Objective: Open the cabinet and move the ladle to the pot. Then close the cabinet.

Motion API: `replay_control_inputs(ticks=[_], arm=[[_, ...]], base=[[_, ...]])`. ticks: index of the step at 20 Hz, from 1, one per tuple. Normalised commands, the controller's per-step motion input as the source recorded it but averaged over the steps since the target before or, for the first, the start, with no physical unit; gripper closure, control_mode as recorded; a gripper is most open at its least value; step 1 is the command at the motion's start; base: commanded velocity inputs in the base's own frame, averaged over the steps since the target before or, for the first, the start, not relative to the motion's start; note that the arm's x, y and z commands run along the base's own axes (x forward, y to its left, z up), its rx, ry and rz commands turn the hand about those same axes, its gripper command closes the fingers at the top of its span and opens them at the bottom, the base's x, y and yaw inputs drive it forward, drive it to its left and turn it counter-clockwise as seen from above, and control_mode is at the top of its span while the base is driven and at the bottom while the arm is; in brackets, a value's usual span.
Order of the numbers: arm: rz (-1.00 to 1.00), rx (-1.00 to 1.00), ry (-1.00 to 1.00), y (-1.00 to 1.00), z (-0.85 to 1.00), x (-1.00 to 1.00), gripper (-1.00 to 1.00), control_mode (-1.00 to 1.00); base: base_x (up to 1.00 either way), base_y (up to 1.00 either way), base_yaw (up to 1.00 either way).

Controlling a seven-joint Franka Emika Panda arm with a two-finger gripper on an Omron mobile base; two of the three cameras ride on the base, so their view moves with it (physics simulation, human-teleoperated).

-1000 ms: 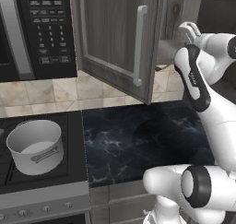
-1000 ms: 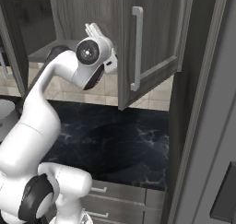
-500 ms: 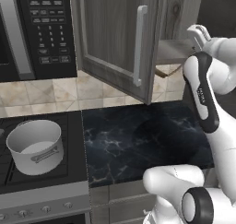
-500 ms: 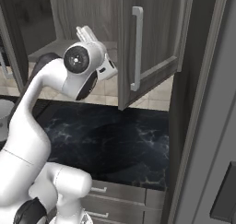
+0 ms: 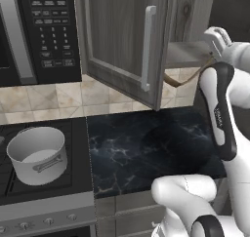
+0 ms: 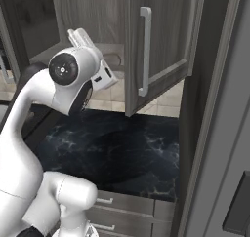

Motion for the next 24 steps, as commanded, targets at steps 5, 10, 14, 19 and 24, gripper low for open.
replay_control_inputs(ticks=[5,10,14,19,24], arm=[[-0.02,0.00,0.00,0.00,0.09,-0.55,1.00,-1.00],[-0.01,0.00,0.00,0.01,0.05,-0.60,1.00,-1.00],[-0.01,0.00,0.00,0.00,0.03,-0.69,1.00,-1.00],[0.00,0.00,0.00,0.05,0.00,-0.76,1.00,-1.00],[0.00,-0.04,-0.01,0.32,0.00,-0.76,1.00,-1.00]], base=[[0.00,0.00,0.00],[0.00,0.00,0.00],[0.00,0.00,0.00],[0.00,0.00,0.00],[0.00,0.00,0.00]])
